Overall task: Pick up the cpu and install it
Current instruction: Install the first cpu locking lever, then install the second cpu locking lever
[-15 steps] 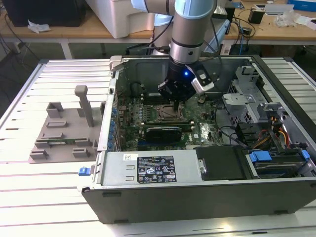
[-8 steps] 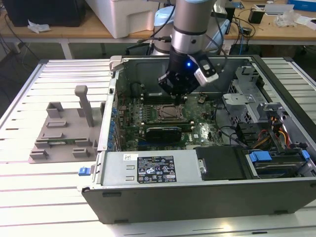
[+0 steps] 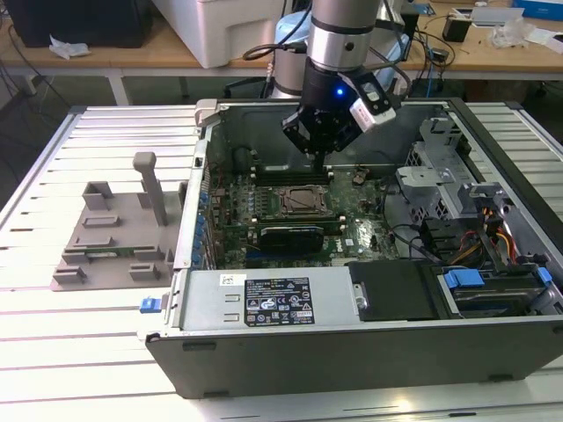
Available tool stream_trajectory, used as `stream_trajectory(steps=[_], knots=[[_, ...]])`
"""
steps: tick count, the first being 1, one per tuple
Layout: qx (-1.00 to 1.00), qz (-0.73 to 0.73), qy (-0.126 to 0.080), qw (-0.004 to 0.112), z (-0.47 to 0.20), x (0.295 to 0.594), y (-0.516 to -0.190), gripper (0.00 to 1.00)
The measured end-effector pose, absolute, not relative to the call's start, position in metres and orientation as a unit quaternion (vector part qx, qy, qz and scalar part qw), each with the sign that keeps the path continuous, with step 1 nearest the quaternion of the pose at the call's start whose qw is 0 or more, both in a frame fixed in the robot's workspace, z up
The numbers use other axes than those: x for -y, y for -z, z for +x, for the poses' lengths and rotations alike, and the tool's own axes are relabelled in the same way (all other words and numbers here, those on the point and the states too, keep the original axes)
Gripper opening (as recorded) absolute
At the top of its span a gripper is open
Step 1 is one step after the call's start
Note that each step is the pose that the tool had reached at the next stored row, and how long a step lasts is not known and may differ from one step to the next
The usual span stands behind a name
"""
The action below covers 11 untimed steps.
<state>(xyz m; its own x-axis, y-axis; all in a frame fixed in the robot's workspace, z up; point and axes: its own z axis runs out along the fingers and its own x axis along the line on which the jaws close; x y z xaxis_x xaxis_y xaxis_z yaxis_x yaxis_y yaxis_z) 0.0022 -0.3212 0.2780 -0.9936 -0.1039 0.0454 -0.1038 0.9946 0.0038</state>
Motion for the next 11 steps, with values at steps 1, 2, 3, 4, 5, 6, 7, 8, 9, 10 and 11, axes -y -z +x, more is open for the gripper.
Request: stream_trajectory(steps=[1, 2, 3, 4, 5, 6, 7, 8, 9, 10, 11], knots=[[0.998, 0.052, 0.001, 0.023, 0.002, 0.321, -0.278, 0.11], [0.998, 0.052, 0.001, 0.023, 0.002, 0.321, -0.278, 0.11], [0.998, 0.052, 0.001, 0.023, 0.002, 0.321, -0.278, 0.11], [0.998, 0.052, 0.001, 0.023, 0.002, 0.324, -0.278, 0.11], [0.998, 0.052, 0.001, 0.023, 0.002, 0.332, -0.278, 0.11], [0.998, 0.052, 0.001, 0.023, 0.002, 0.341, -0.277, 0.11], [0.998, 0.052, 0.001, 0.023, 0.002, 0.350, -0.276, 0.11], [0.998, 0.052, 0.001, 0.023, 0.002, 0.354, -0.275, 0.11], [0.998, 0.052, 0.002, 0.023, 0.002, 0.358, -0.274, 0.11], [0.998, 0.052, 0.007, 0.022, 0.002, 0.365, -0.273, 0.11], [0.998, 0.052, 0.013, 0.022, 0.001, 0.371, -0.272, 0.11]])
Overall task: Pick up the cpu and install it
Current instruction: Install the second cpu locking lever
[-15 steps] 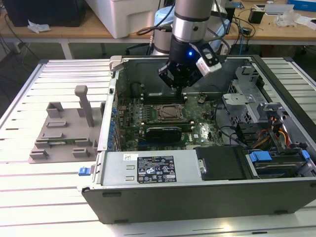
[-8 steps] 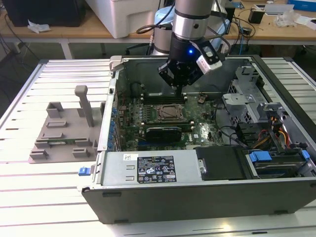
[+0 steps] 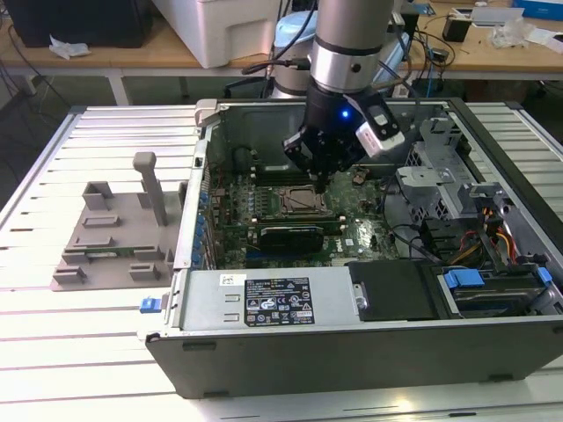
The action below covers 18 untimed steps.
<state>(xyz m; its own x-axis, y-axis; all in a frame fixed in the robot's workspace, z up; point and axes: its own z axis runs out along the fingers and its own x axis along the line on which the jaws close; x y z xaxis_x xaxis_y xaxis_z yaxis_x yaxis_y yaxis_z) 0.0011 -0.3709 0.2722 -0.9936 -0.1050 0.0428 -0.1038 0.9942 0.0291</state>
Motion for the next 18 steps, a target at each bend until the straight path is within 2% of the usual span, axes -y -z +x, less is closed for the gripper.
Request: stream_trajectory(steps=[3, 4, 5, 18], knots=[[0.998, 0.052, 0.025, 0.021, -0.001, 0.379, -0.271, 0.11], [0.997, 0.053, 0.051, 0.020, -0.007, 0.381, -0.271, 0.11], [0.997, 0.053, 0.061, 0.020, -0.010, 0.381, -0.270, 0.11], [0.996, 0.053, 0.062, 0.020, -0.039, 0.382, -0.230, 0.11]])
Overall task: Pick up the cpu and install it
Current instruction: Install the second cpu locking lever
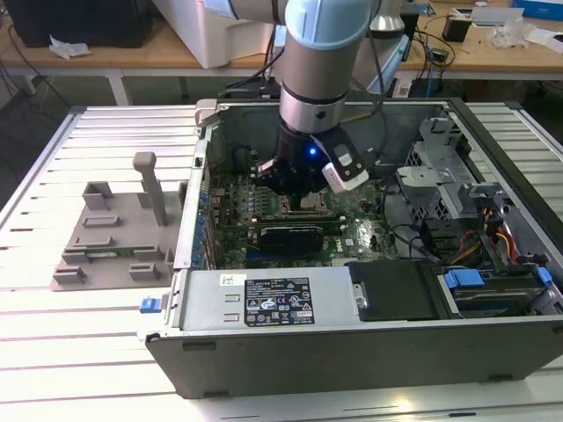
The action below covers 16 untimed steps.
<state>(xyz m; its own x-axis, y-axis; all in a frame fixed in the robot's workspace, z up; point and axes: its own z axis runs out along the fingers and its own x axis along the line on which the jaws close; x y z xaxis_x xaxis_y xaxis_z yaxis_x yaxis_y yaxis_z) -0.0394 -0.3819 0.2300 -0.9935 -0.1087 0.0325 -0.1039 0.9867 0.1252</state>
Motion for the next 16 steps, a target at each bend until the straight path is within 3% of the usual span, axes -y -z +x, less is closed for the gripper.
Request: stream_trajectory(steps=[8, 16], knots=[[0.996, 0.060, 0.064, 0.020, -0.059, 0.382, -0.209, 0.11], [0.995, 0.062, 0.079, 0.019, -0.061, 0.372, -0.198, 0.11]])
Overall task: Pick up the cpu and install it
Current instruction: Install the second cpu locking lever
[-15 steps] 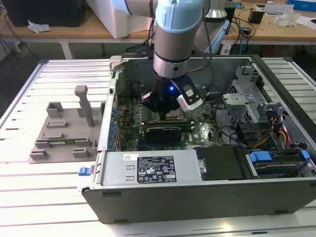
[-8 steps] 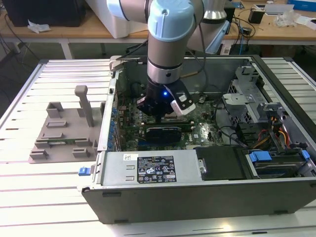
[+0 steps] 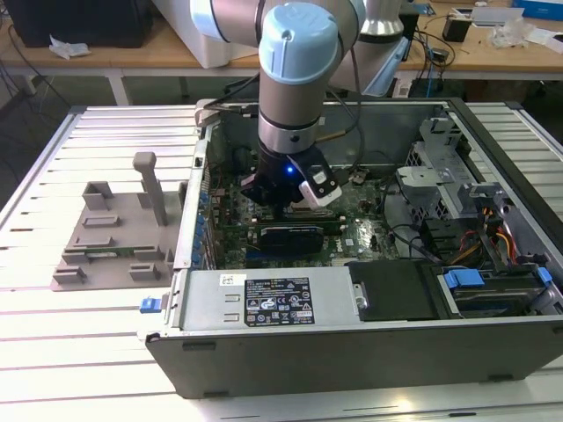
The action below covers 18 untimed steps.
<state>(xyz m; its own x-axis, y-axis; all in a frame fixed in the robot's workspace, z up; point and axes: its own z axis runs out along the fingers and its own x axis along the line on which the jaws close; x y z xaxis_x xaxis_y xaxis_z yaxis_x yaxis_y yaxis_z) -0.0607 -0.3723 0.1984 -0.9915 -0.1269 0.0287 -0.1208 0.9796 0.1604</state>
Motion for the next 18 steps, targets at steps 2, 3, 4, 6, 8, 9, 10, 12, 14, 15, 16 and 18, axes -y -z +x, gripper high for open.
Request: stream_trajectory(steps=[2, 3, 4, 6, 8, 9, 10, 12, 14, 15, 16, 18], knots=[[0.995, 0.062, 0.080, 0.019, -0.061, 0.371, -0.198, 0.11], [0.995, 0.062, 0.081, 0.017, -0.061, 0.371, -0.199, 0.11], [0.995, 0.063, 0.081, 0.016, -0.061, 0.371, -0.199, 0.11], [0.995, 0.063, 0.080, 0.016, -0.061, 0.372, -0.200, 0.11], [0.995, 0.063, 0.080, 0.015, -0.061, 0.372, -0.210, 0.11], [0.995, 0.063, 0.080, 0.016, -0.061, 0.372, -0.214, 0.11], [0.995, 0.063, 0.080, 0.016, -0.061, 0.371, -0.218, 0.11], [0.995, 0.063, 0.078, 0.016, -0.055, 0.361, -0.219, 0.11], [0.996, 0.062, 0.061, 0.017, -0.045, 0.352, -0.218, 0.11], [0.997, 0.062, 0.049, 0.018, -0.040, 0.350, -0.218, 0.11], [0.997, 0.062, 0.039, 0.018, -0.035, 0.348, -0.217, 0.11], [0.998, 0.062, 0.023, 0.020, -0.028, 0.343, -0.216, 0.11]])
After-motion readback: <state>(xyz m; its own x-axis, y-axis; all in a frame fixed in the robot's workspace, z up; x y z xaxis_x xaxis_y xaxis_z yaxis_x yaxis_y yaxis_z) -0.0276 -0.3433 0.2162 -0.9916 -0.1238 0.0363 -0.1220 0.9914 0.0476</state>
